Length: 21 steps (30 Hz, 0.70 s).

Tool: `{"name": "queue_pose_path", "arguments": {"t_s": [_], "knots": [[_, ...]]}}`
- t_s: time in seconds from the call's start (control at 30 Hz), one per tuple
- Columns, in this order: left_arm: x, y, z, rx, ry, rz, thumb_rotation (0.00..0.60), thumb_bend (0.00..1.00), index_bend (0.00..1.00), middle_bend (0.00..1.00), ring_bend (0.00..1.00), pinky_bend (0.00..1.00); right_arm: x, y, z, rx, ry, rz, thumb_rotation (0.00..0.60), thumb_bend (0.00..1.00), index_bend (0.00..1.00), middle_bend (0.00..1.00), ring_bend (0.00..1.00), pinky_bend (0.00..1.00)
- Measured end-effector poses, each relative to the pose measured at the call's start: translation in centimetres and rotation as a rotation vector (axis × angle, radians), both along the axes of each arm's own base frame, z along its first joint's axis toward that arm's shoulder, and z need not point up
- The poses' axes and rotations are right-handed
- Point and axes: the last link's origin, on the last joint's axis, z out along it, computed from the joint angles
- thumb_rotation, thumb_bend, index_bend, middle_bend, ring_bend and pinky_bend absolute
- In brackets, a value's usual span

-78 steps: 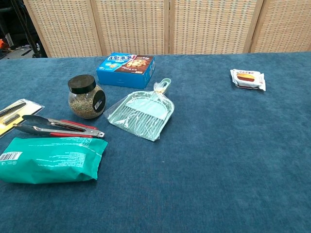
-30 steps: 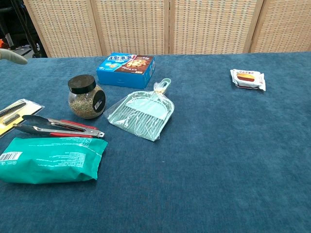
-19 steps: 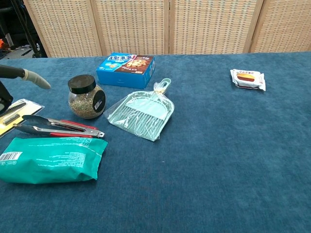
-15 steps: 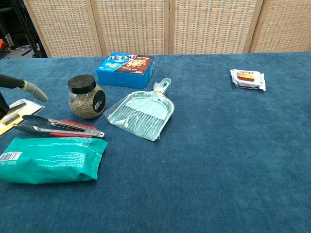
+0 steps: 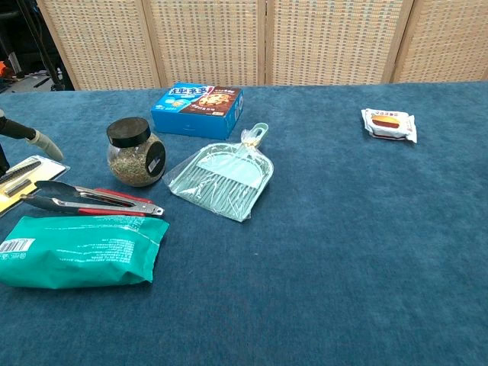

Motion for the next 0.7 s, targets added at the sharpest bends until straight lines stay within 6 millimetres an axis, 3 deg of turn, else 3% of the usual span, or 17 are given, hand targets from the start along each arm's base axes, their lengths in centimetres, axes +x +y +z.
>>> {"name": "queue_pose_path", "arguments": {"t_s": [0.7], "knots": [[0.1,1.0,-4.3,-0.079,0.056,0.015,0.600,0.62,0.00,0.74,0.87,0.74,-0.1,-0.1,0.2,0.000,-0.010,-0.003,0.600,0.21,0.09,0.00,0.00,0.00]]}}
